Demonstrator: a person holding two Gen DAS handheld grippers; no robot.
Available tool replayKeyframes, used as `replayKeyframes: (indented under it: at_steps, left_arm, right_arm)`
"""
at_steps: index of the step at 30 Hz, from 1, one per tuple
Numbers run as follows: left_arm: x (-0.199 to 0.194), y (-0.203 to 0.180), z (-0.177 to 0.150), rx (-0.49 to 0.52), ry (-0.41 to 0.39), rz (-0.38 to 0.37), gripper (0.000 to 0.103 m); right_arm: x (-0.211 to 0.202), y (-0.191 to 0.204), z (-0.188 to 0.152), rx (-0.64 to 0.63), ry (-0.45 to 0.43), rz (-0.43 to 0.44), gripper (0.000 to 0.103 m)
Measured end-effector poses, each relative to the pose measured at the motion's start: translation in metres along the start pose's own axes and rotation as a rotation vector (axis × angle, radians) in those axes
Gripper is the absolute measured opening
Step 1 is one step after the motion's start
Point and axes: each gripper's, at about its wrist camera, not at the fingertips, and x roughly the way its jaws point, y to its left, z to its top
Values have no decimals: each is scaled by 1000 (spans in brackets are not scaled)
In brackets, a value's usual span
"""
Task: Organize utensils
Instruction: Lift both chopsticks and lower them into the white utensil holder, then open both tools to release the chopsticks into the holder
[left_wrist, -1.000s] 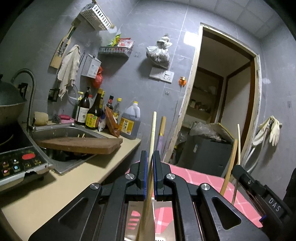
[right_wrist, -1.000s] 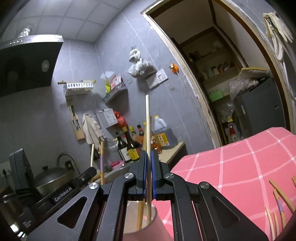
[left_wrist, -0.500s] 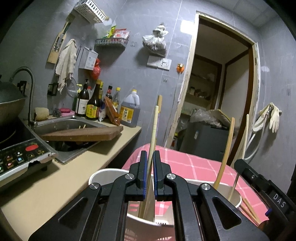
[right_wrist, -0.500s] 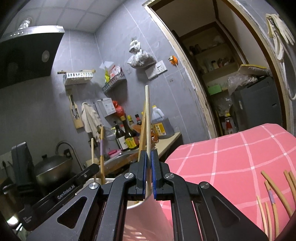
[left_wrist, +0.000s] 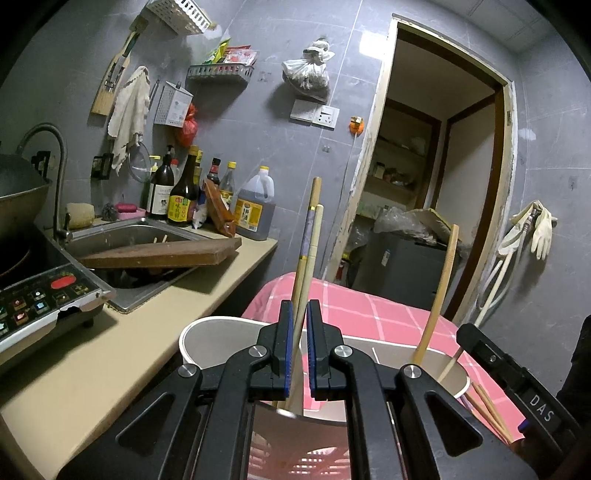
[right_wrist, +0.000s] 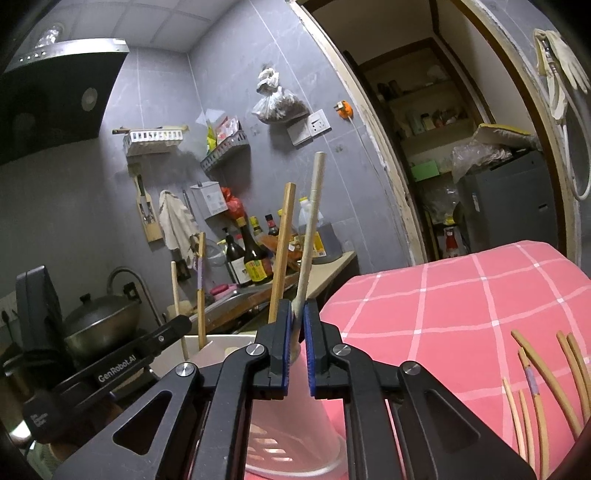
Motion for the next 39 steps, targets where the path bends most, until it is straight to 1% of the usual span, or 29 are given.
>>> replayKeyframes:
  at_steps: [3, 10, 12, 14, 16, 20, 24, 28, 29, 31, 33, 34, 35, 37, 38, 39]
  left_arm:
    - [-1, -1, 1, -1, 7, -1, 6]
    - [-5, -3, -1, -4, 9, -2, 13]
    - [-7, -4, -1, -5, 7, 0, 15]
    - [-9, -5, -1, -8, 5, 2, 18]
    - [-11, -5, -2, -12, 4, 4, 23]
    - [-13, -5, -2, -14, 3, 10, 24]
    - [-14, -5, -2, -16, 0, 7, 32]
    - [-14, -5, -2, -15, -2, 9, 32]
    - [-15, -5, -2, -15, -1, 10, 33]
    - [-15, -5, -1, -18, -2, 10, 38]
    - [-15, -5, 0, -17, -3, 11, 39]
    - [-17, -5, 0, -16, -4, 12, 40]
    - [-19, -5, 1, -14, -5, 13, 41]
    - [-21, -6, 2, -13, -6, 11, 49]
    - [-22, -6, 3, -14, -7, 8, 52]
    - [-24, -8, 3, -14, -9, 5, 55]
  right_arm:
    - [-2, -1, 0, 1, 0, -6, 8]
    - [-3, -2, 0, 0, 1, -6, 9]
    - [-3, -2, 0, 2, -1, -7, 13]
    - [-5, -3, 0, 7, -7, -6, 21]
    - [-7, -4, 0, 6, -12, -7, 21]
    - [-7, -3, 0, 4, -13, -9, 21]
    - [-8, -4, 0, -1, -10, -12, 22]
    - [-11, -3, -1, -7, -12, -16, 24]
    - [-12, -3, -1, -8, -13, -17, 27]
    - [-15, -4, -1, -7, -17, -18, 31]
    - [-18, -3, -1, -6, -19, -18, 36]
    - [-20, -4, -1, -5, -19, -19, 38]
    - [-21, -3, -1, -5, -18, -19, 43]
    - [-27, -5, 0, -1, -21, -23, 51]
    - [-28, -3, 1, -1, -23, -22, 55]
    - [-31, -3, 2, -3, -27, -24, 56]
